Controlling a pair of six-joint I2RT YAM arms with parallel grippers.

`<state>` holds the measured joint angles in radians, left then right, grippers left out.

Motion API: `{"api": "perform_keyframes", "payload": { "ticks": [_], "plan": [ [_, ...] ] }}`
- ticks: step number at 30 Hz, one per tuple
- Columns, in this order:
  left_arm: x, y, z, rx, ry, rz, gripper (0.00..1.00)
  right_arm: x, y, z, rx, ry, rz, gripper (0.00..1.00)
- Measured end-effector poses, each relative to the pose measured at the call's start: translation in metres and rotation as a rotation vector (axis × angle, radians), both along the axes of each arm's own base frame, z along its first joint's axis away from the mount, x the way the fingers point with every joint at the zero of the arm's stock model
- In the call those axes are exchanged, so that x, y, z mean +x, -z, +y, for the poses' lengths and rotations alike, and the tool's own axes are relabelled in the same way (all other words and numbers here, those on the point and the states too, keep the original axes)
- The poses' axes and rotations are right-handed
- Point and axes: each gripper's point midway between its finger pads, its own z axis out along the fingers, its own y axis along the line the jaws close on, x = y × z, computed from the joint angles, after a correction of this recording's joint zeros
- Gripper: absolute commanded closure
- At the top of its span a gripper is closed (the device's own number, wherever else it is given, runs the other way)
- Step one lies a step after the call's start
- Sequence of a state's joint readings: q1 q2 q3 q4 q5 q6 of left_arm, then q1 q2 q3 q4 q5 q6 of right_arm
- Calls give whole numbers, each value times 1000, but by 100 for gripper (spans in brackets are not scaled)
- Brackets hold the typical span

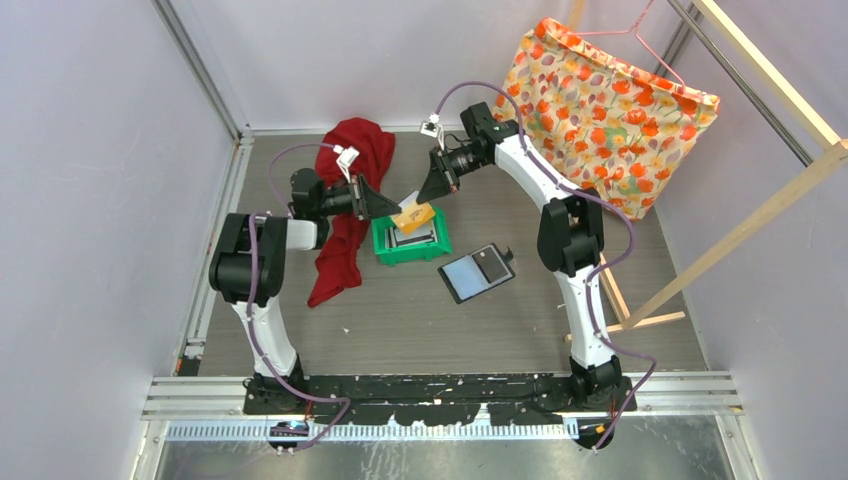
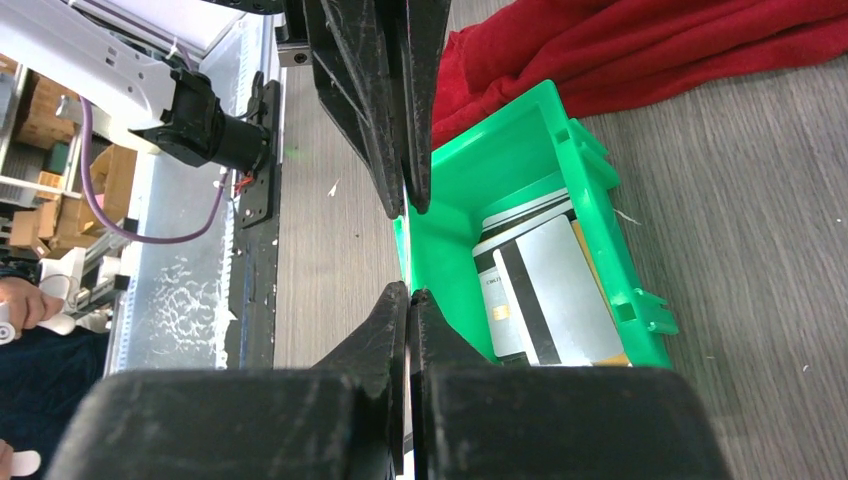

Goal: Put the credit cards into the card holder
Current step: Pick up the credit card from the storage box.

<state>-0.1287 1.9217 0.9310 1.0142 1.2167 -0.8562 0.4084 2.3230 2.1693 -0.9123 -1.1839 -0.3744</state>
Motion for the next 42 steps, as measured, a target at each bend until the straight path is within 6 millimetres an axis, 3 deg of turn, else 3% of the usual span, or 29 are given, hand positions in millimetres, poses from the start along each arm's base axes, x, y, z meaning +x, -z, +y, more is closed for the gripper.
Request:
{"api": "perform_keyframes", "payload": {
  "ticks": [8, 12, 16, 19, 23, 26, 38, 42],
  "plan": [
    [2, 4, -1, 1, 11, 5, 97, 1, 6, 0, -2, 1, 13, 99],
    [3, 5, -1, 1, 14, 7, 81, 2, 8, 0, -2, 0, 12, 99],
    [4, 6, -1, 0, 14, 12, 76, 3, 10, 1, -3, -2, 11, 99],
    [6, 4, -1, -1, 13, 5, 79, 4, 12, 1, -3, -4, 9, 99],
    [7, 3, -2, -5, 15, 7, 94, 4, 12, 1, -3, -4, 9, 99],
    [11, 4, -2, -10, 15, 13, 100, 4, 12, 1, -2, -4, 8, 99],
    [14, 8, -2, 6, 17, -62, 100, 8, 16, 2, -5, -5, -2, 88],
    [16, 15, -1, 43, 11, -116, 100, 10, 27, 1, -20, -6, -5, 75]
  ]
}}
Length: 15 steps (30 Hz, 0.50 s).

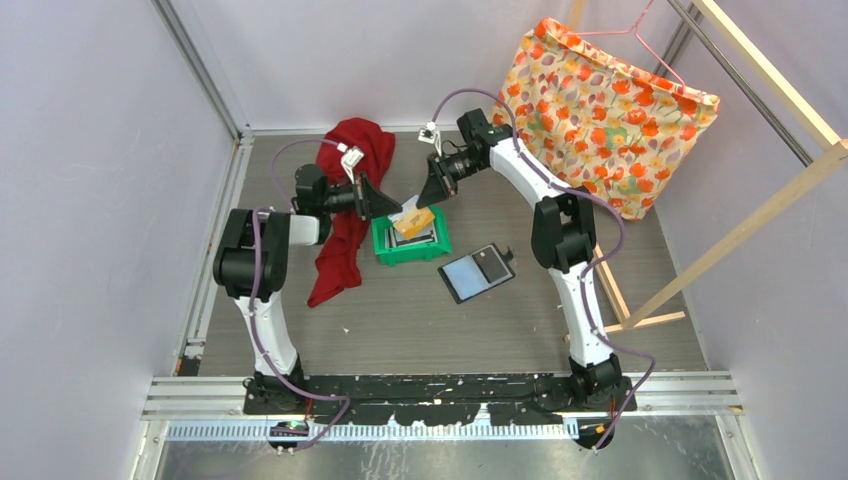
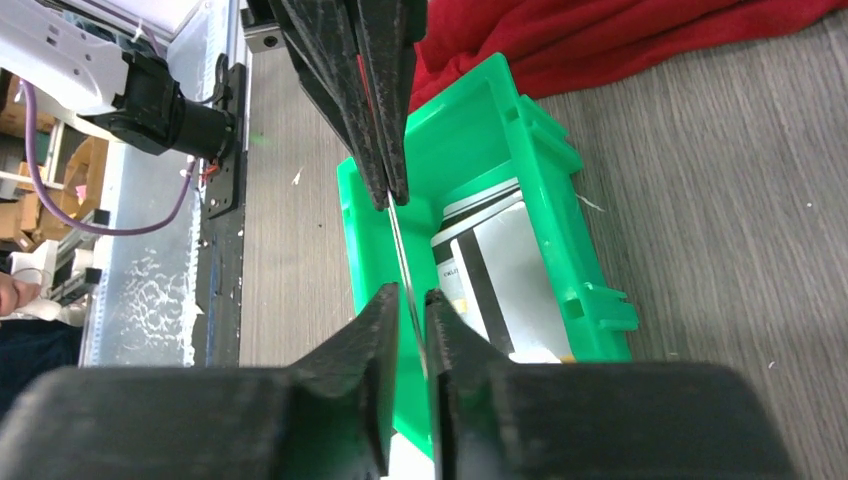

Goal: Put the credit cards into the card holder
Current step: Pick up the credit card from the storage box.

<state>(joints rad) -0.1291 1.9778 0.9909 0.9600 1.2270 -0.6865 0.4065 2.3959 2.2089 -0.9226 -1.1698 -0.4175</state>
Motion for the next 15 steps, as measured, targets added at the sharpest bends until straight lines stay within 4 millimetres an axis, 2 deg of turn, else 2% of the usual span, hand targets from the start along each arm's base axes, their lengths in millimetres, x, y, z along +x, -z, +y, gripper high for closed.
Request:
{"api": "perform_keyframes", "payload": {
  "ticks": [2, 3, 7, 11, 15],
  "plan": [
    [0, 3, 1, 19, -3, -20, 100, 0, 5, -1, -12, 1, 0, 66],
    [0, 4, 1, 24, -3, -24, 100, 0, 7, -1, -18, 1, 1, 59],
    [2, 6, 4, 41, -12, -44, 100, 0, 12, -3, -36, 3, -3, 43],
    [5, 1, 9, 48, -34, -46, 100, 2, 15, -5, -53, 12, -7, 33],
    [6, -19, 13, 41, -68, -46, 100, 6, 14, -10, -69, 36, 0, 28]
  ]
}}
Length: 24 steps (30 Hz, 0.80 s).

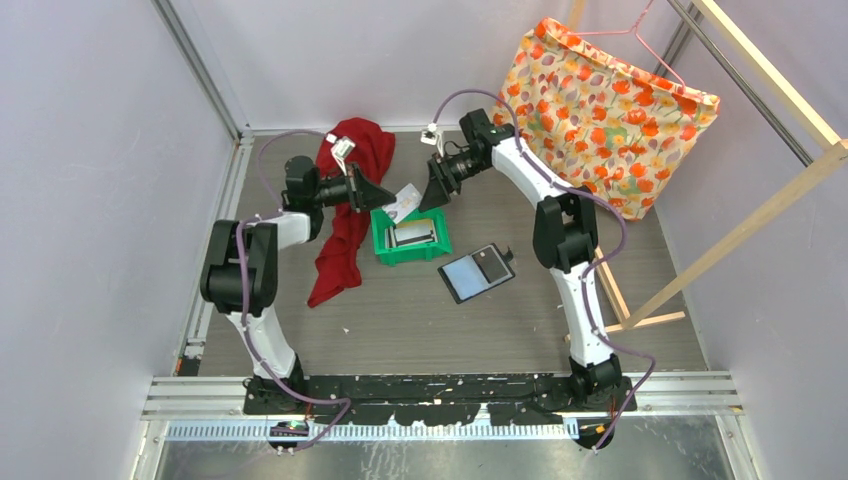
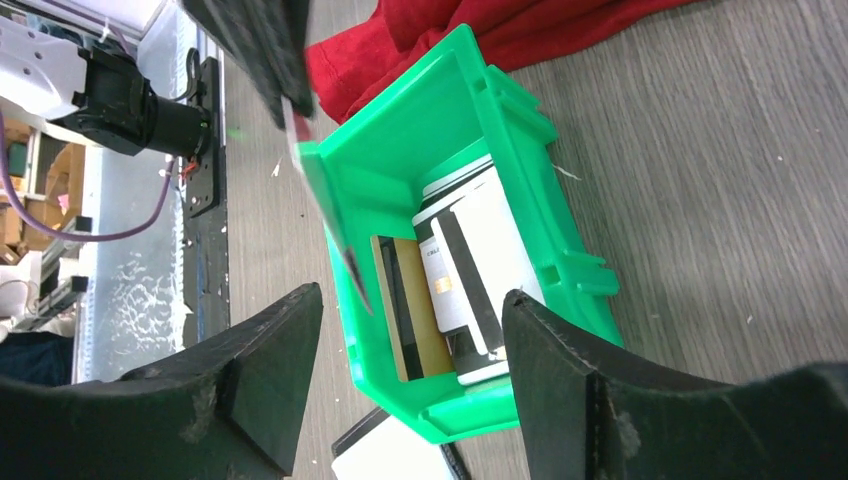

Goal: Put the credit cards into the card holder
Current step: Pick up the credit card from the storage box.

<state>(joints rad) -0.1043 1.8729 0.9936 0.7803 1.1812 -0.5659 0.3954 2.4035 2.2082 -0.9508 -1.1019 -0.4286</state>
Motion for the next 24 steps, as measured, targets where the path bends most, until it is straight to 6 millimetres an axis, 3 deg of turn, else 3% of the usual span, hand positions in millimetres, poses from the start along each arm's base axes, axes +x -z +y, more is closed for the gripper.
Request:
{"api": "perform_keyframes", "payload": {
  "ticks": [4, 8, 11, 14, 18, 24],
  "plan": [
    [-3, -32, 2, -29, -54, 25, 100, 0, -15, -16, -1, 43, 11, 26],
    [-17, -57, 5, -86, -136, 89, 100, -2, -55, -51, 16, 115, -13, 24],
    [-32, -63, 4, -127, -203, 157, 100, -18, -97, -78, 33, 165, -70, 8],
    [-50, -71, -5, -151, -254, 189, 100, -35, -117, -92, 39, 192, -83, 0],
    [-76, -93, -21, -197, -307, 180, 100, -80, -115, -95, 20, 179, -36, 0],
    [-114, -104, -40, -268, -372, 192, 100, -122, -85, -109, -45, 218, 92, 0]
  ]
}}
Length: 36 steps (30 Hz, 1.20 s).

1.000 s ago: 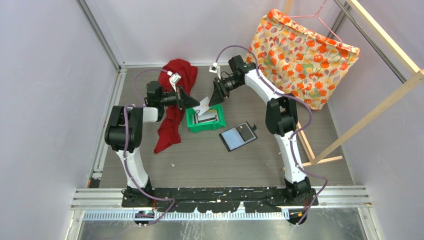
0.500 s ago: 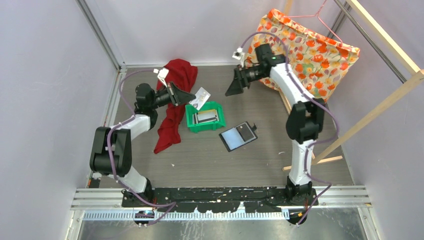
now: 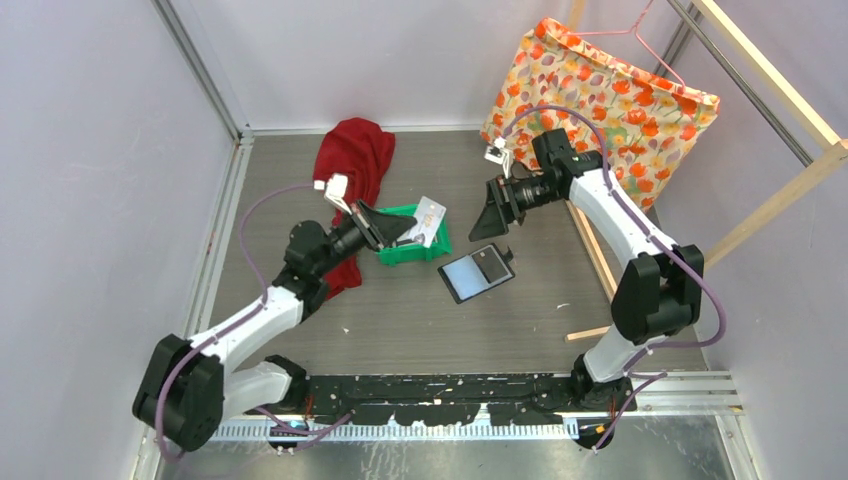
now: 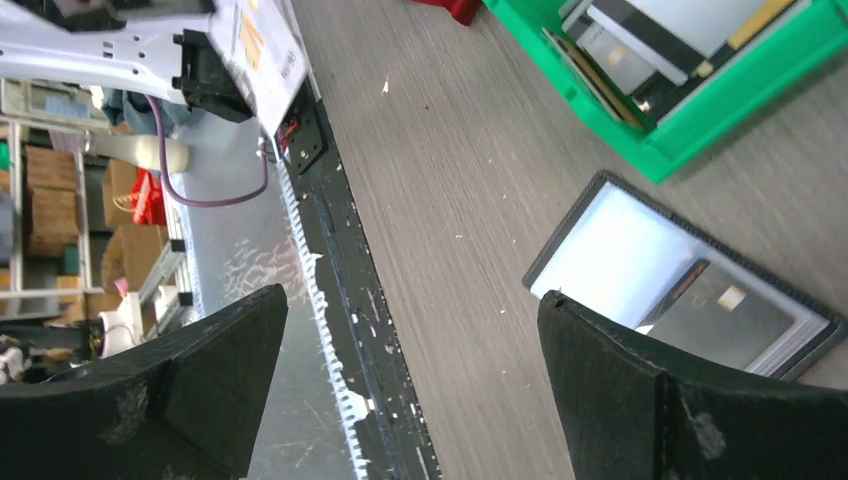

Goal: Put the credit cards into the card holder
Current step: Pick up the credit card from the storage box, then insert the credit card into the card holder.

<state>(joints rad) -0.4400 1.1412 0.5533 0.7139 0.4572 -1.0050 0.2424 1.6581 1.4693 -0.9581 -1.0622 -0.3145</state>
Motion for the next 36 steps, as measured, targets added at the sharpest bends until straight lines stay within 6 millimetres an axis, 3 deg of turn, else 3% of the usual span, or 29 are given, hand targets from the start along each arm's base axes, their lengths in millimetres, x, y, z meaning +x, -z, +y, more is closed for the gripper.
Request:
{"api": "perform_keyframes", "payload": {
  "ticks": [3, 8, 17, 22, 27, 31, 36],
  "plan": [
    [-19, 5, -10, -18, -29, 24, 100, -7, 5, -10, 0, 54, 46, 0],
    [-38, 10, -21, -40, -105, 49, 100, -9, -6, -10, 70, 123, 69, 4],
    [-43, 12, -49, -31, -163, 85, 100, 4, -36, 8, 212, 171, 156, 16],
    [-48, 11, -63, -47, -161, 96, 100, 1, -29, 18, 242, 191, 244, 20],
    [-46, 7, -63, -80, -182, 99, 100, -7, -26, 20, 257, 216, 305, 28],
    [-44, -4, -62, -128, -193, 94, 100, -9, -39, 21, 293, 221, 298, 36],
    [-43, -13, -62, -178, -194, 92, 100, -11, -53, 25, 327, 207, 281, 36]
  ]
}}
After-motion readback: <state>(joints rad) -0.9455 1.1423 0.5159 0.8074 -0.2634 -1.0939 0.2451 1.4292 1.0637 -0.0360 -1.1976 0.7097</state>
